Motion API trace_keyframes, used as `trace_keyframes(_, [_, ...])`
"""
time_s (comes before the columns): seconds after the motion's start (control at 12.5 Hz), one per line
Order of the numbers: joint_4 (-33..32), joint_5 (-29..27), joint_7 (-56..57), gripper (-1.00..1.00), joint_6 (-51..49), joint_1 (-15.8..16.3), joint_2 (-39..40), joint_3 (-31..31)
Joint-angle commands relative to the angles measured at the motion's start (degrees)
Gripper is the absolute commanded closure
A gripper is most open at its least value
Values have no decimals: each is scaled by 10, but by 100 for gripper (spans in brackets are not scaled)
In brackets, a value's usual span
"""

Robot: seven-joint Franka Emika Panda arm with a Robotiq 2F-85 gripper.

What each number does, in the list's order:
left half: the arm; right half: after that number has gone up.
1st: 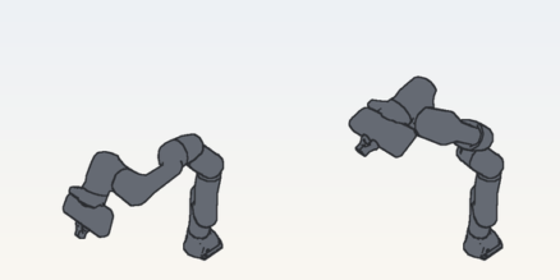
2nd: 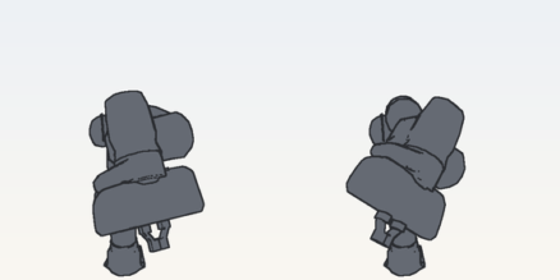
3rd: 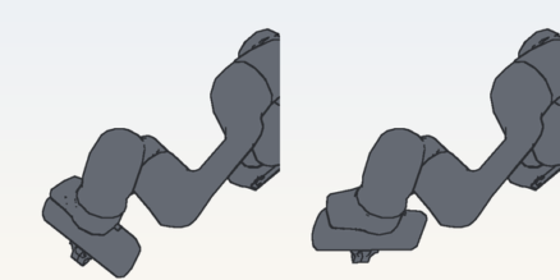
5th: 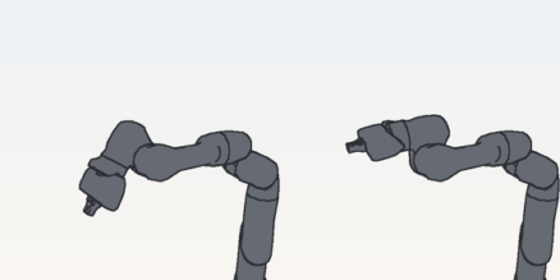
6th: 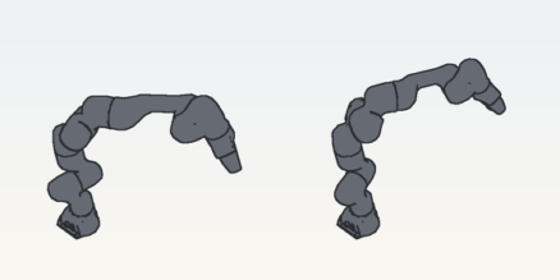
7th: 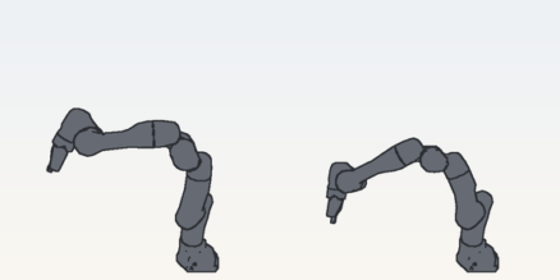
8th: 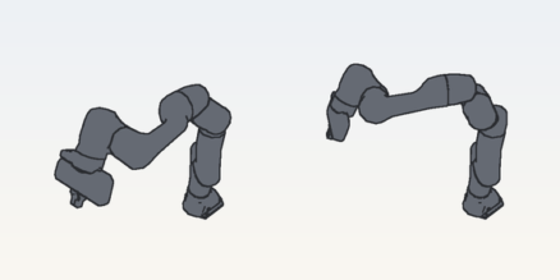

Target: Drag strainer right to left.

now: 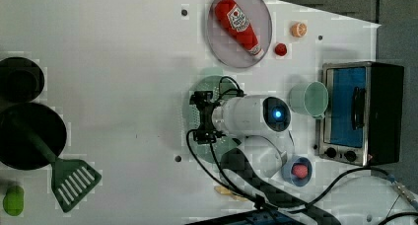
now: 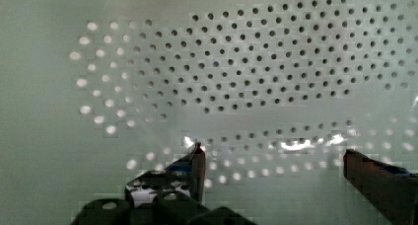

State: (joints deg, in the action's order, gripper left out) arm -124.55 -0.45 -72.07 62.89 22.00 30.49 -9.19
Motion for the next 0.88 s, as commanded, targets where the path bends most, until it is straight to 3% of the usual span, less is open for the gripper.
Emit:
trace_keyframes(0.08, [32,-20,-36,-100,-2,39,16,-5])
trace_keyframes(0.88, [115,-68,-48,-100,-1,92,67,-5])
